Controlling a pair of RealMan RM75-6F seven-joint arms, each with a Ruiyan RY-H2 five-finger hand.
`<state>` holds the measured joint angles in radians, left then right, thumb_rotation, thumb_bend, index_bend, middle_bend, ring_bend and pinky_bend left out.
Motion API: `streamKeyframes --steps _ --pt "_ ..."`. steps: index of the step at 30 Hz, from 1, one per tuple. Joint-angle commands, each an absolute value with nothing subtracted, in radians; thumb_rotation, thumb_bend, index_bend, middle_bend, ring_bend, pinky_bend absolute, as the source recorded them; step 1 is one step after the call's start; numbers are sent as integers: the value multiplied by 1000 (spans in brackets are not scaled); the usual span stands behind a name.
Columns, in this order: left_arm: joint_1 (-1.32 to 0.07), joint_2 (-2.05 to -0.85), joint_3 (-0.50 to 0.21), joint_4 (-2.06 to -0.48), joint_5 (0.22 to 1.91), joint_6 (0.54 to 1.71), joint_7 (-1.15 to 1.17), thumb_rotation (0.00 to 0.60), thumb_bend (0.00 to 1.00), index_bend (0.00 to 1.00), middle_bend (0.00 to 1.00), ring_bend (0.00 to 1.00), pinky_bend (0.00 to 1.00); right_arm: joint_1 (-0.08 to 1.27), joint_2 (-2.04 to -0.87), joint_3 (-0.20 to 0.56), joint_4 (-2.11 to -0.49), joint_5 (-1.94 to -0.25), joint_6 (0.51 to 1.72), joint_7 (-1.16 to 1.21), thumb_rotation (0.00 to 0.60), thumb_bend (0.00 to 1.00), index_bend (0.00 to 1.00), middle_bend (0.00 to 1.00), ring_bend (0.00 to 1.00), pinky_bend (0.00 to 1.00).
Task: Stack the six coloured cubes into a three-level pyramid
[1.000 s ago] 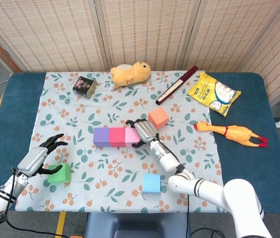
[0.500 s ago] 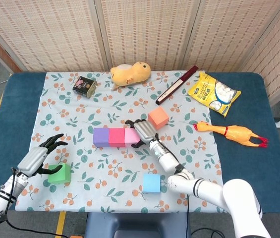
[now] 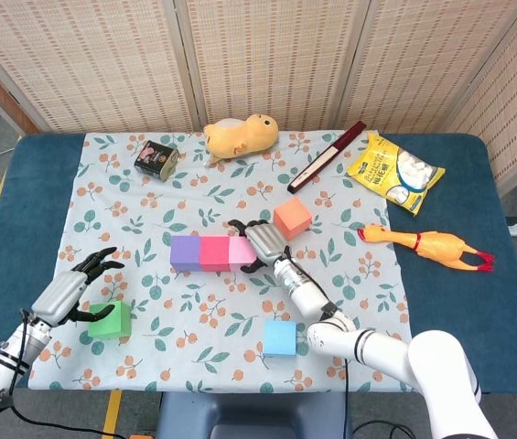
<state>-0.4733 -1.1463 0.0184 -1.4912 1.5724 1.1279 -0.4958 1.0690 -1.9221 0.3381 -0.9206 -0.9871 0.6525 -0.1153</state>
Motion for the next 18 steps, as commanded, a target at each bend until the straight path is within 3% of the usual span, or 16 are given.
streamKeyframes --steps 1,11,18 --pt "-474 -1147 18 -1491 1573 1127 -497 600 312 194 0 42 183 1068 -1921 338 -923 -987 650 -113 600 84 23 296 172 169" --pt "-475 -1144 19 -1494 1571 1126 -489 600 312 184 0 36 183 1058 -1899 337 -960 -987 653 -111 600 84 0 118 78 121" --pt "-476 -1134 17 -1491 1548 1104 -453 600 311 188 0 32 173 998 -1756 347 -1178 -1018 746 -122 600 84 0 20 0 49"
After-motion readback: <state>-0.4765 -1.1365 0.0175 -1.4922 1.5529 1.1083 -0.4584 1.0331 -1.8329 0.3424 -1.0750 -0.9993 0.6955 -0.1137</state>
